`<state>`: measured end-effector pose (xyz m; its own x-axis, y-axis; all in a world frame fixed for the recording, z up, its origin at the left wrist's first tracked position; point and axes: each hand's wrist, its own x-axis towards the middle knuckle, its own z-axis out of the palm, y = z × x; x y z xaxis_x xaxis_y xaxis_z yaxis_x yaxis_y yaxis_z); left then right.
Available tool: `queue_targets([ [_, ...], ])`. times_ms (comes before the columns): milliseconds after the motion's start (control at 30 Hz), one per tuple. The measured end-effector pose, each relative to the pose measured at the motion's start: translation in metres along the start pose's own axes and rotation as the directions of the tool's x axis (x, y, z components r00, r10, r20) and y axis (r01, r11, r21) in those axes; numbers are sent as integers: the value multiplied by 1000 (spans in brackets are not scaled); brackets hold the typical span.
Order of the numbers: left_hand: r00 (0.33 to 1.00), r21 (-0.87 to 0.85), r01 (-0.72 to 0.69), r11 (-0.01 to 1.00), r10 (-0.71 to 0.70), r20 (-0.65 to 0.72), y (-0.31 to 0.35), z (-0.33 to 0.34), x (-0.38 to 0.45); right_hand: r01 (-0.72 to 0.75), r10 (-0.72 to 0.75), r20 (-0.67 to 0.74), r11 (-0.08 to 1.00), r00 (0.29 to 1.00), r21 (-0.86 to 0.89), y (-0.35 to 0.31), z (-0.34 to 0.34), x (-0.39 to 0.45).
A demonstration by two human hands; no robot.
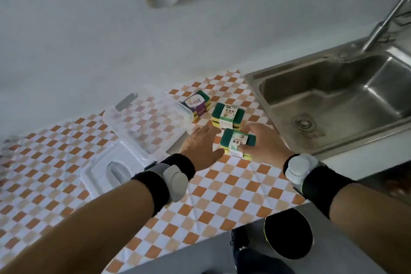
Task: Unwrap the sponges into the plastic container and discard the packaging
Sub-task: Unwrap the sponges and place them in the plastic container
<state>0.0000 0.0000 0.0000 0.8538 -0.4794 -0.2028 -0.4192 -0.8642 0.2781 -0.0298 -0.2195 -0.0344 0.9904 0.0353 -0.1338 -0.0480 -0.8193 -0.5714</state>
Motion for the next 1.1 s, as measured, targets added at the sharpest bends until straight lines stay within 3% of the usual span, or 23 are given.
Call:
queue_targets([
  [167, 993, -14, 82, 997, -80, 82, 1, 14, 15, -13, 9, 100, 999, 995, 42, 14, 8, 7],
  [367, 990, -32, 114, 993, -111, 93, 0, 17, 26, -1, 4, 119, 1000, 993, -28, 20, 12, 14],
  [600, 1000, -46, -2, 999, 2, -3, 5, -2, 31, 48, -40, 121, 997, 992, -64, 7, -12, 29],
  [933, 972, -82, -118, 990, 98, -211, -20, -74, 28, 76, -79, -38, 994, 996, -72, -63, -45, 44],
  [1100, 940, -117, -115, 986, 71, -333, -59, -110, 18, 163, -170, -154, 985, 973, -58, -112, -51, 65],
])
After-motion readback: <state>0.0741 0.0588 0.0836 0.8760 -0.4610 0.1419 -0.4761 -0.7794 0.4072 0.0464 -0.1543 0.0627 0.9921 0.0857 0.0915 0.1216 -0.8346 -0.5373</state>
